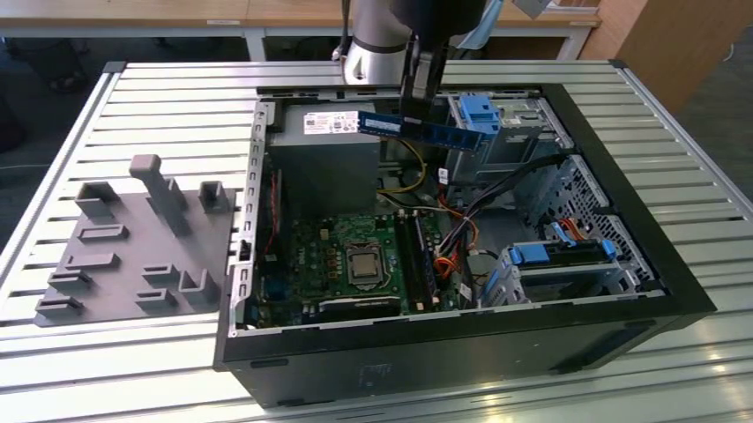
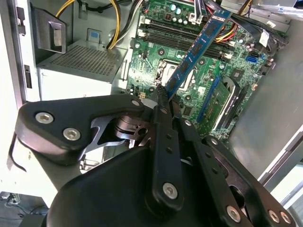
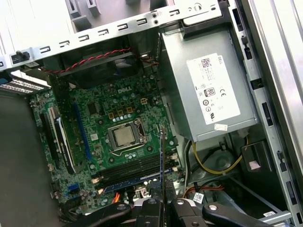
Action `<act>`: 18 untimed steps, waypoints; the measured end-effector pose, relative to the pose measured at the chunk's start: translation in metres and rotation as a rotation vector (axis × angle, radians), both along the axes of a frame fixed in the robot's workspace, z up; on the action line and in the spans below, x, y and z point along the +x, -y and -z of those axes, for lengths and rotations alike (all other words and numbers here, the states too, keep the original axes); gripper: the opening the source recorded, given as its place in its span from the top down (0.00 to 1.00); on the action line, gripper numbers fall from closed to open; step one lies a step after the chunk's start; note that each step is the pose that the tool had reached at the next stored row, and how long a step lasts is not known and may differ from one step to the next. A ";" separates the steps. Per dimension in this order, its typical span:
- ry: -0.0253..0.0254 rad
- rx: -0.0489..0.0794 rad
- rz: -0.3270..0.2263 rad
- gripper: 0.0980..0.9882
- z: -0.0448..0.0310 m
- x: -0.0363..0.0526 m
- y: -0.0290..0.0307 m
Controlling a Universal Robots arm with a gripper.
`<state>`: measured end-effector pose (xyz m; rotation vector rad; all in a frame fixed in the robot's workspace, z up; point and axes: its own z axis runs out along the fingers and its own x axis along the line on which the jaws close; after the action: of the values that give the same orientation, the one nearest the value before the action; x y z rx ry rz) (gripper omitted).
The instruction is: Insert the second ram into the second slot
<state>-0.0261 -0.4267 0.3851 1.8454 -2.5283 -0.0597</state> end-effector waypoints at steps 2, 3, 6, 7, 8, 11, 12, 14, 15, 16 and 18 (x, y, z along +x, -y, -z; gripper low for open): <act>0.0000 0.000 0.001 0.96 0.0001 0.0000 0.0004; 0.0000 0.000 0.002 0.96 0.0001 0.0000 0.0006; 0.0000 0.000 0.004 0.96 0.0001 0.0000 0.0012; 0.0000 0.000 0.004 0.96 0.0001 0.0000 0.0013; 0.0000 0.000 0.005 0.96 0.0001 0.0000 0.0015; 0.0000 0.000 0.007 0.96 0.0002 0.0000 0.0020; 0.0000 0.000 0.007 0.96 0.0002 0.0000 0.0021; 0.0000 0.000 0.008 0.96 0.0002 0.0000 0.0024; 0.0000 0.000 0.009 0.96 0.0002 0.0000 0.0026; 0.0000 0.000 0.009 0.96 0.0002 0.0000 0.0028; 0.0000 0.000 0.011 0.96 0.0002 0.0000 0.0030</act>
<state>-0.0261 -0.4297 0.3849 1.8320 -2.5382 -0.0597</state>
